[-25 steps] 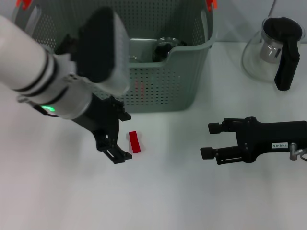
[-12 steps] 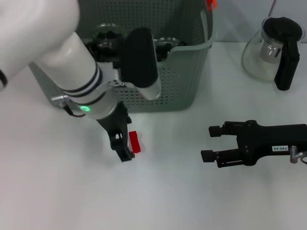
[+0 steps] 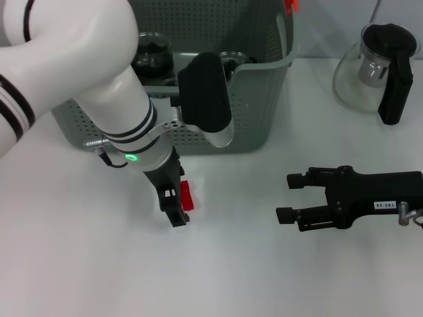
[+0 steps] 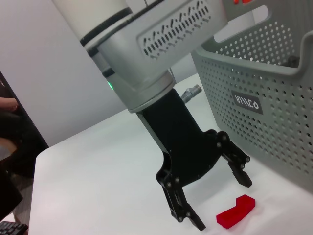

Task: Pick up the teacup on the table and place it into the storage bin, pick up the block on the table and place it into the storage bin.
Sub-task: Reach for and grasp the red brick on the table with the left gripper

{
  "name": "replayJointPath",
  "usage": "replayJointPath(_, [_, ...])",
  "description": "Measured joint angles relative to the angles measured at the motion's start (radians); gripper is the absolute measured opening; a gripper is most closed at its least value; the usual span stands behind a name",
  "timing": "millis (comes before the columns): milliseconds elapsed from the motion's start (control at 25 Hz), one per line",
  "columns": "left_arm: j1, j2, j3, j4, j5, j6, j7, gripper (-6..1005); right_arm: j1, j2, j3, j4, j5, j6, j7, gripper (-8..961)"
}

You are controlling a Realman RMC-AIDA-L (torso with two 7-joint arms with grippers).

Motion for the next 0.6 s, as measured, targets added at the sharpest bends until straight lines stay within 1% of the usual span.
replayJointPath(600, [-0.028, -0.002, 0.010, -0.069, -0.001, -0.068, -0.024, 935, -0.002, 0.000, -0.001, 0.010, 0.000, 0.001, -0.006, 915])
